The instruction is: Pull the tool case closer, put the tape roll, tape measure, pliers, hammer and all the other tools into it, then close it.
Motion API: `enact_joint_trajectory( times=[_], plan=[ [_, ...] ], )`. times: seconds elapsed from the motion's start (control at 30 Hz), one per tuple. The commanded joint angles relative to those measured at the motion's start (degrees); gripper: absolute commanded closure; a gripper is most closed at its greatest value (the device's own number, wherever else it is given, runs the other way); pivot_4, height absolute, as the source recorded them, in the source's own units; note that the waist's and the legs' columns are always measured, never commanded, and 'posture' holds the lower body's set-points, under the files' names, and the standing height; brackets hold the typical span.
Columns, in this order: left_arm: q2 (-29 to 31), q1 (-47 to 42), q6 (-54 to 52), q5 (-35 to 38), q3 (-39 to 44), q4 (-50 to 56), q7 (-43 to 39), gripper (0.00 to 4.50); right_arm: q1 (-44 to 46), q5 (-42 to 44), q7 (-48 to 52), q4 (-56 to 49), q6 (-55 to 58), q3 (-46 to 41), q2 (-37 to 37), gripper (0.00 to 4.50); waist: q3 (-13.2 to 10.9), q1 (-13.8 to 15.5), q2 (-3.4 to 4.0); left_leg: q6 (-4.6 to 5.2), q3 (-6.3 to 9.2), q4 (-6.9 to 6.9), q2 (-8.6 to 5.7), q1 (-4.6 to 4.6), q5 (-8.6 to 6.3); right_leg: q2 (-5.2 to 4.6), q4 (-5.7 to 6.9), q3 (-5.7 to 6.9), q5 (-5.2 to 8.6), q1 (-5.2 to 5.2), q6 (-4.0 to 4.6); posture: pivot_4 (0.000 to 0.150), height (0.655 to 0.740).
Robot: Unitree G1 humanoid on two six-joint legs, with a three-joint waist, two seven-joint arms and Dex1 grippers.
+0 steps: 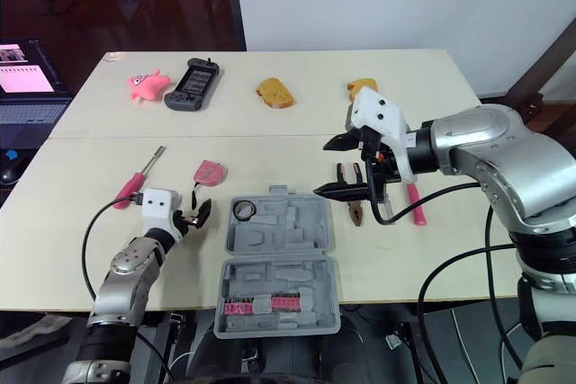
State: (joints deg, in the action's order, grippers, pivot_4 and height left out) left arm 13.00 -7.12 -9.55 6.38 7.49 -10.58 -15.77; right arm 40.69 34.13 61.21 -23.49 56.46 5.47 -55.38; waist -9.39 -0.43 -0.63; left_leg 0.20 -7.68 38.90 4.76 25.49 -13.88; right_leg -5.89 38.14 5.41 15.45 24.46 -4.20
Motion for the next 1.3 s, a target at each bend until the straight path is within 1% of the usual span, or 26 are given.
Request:
enact_joint_trajectory(
  times=[0.03,0.1,0.13,0.3,0.33,0.37,0.57,0.7,0.97,1.1,1.23,1.3],
  plan=[
    [-0.5,-2.5,1.4,0.1,-0.8,-3.3,-0.4,0.29,0.2,0.9,-0.8,-1.8,0.4,-3.0,-1.3,0.00,0.0,0.1,0.00,0.00,0.02,0.02,0.00,0.00,0.00,0.00,0.00,0.02,0.00,-0.02,0.00,0.150,0.7188],
    [-0.7,-3.5,2.1,0.4,-0.3,-4.7,-0.2,0.89,-0.1,0.8,-0.9,-1.9,0.4,-3.1,-1.6,0.00,0.0,0.2,0.00,0.00,0.02,0.03,0.00,0.00,0.00,-0.01,-0.01,0.02,0.00,-0.03,0.00,0.150,0.7188],
    [-0.8,-4.2,2.5,0.8,-0.1,-5.7,-0.5,1.33,-0.2,0.8,-1.0,-1.9,0.3,-3.1,-1.7,0.00,0.0,0.3,0.00,0.00,0.02,0.03,0.00,0.01,0.00,-0.01,-0.01,0.02,0.00,-0.02,0.00,0.150,0.7188],
    [-1.1,-7.2,4.2,1.0,-0.2,-9.5,-1.2,3.81,-0.4,0.3,-1.2,-1.8,-0.4,-2.6,-1.8,0.00,0.0,1.2,0.00,0.01,0.01,0.07,0.00,0.01,-0.01,-0.02,-0.02,0.02,0.00,-0.02,0.01,0.150,0.7188],
    [-1.1,-7.6,4.5,0.9,-0.2,-10.1,-1.2,4.41,-0.4,0.2,-1.2,-1.8,-0.5,-2.5,-1.9,0.00,0.0,1.3,0.00,0.01,0.02,0.08,0.00,0.01,-0.01,-0.03,-0.02,0.02,0.00,-0.03,0.01,0.150,0.7188],
    [-1.2,-8.0,4.9,0.7,-0.4,-10.7,-1.3,4.47,-0.4,0.1,-1.2,-1.7,-0.6,-2.4,-1.9,0.00,0.0,1.3,0.00,0.01,0.02,0.09,0.00,0.02,-0.01,-0.04,-0.03,0.02,0.00,-0.03,0.01,0.150,0.7188],
    [-0.8,-9.7,6.9,-0.1,-1.2,-13.7,-1.8,4.47,-0.5,-0.7,-1.1,-1.5,-1.4,-1.6,-1.8,0.00,0.0,1.2,0.00,0.02,0.02,0.10,-0.01,0.02,-0.01,-0.03,-0.02,0.02,0.00,-0.04,0.01,0.150,0.7188],
    [-0.1,-6.0,6.0,0.5,-1.4,-8.9,-3.5,4.47,-0.6,-0.9,-1.1,-1.3,-1.6,-1.3,-1.3,0.00,0.0,1.0,0.00,0.02,0.01,0.10,-0.01,0.02,-0.01,-0.02,-0.02,0.02,-0.01,-0.04,0.00,0.150,0.7188],
    [1.1,6.2,1.5,1.6,-1.0,5.9,-4.0,4.47,-1.1,-1.0,-0.7,-1.3,-2.6,-0.1,-0.9,0.00,0.0,0.5,0.00,0.05,0.00,0.06,0.10,0.01,-0.04,-0.01,-0.03,0.01,0.00,0.00,0.00,0.150,0.7188],
    [-0.2,19.7,0.2,3.0,-0.7,17.4,-3.3,4.47,-1.1,-0.7,0.4,-1.1,-2.8,1.0,-0.1,0.00,0.0,-0.4,0.01,0.10,0.00,0.02,0.13,0.03,-0.09,-0.09,-0.11,-0.02,0.09,0.00,0.15,0.150,0.7188],
    [-1.1,27.1,-0.1,3.6,-0.9,23.8,-2.2,4.47,-0.8,-0.4,1.5,-1.1,-2.7,1.3,0.2,0.00,0.0,-0.4,0.02,0.13,-0.03,0.00,0.12,0.00,-0.12,-0.12,-0.13,-0.06,0.12,0.04,0.20,0.150,0.7188],
    [-1.6,32.1,0.1,3.8,-0.7,26.9,-2.0,4.47,-0.6,-0.1,2.4,-1.1,-2.8,1.6,0.4,0.00,0.0,-0.3,0.01,0.12,-0.01,0.01,0.11,0.00,-0.12,-0.12,-0.14,-0.05,0.14,0.21,0.22,0.150,0.7188]
  ],
)
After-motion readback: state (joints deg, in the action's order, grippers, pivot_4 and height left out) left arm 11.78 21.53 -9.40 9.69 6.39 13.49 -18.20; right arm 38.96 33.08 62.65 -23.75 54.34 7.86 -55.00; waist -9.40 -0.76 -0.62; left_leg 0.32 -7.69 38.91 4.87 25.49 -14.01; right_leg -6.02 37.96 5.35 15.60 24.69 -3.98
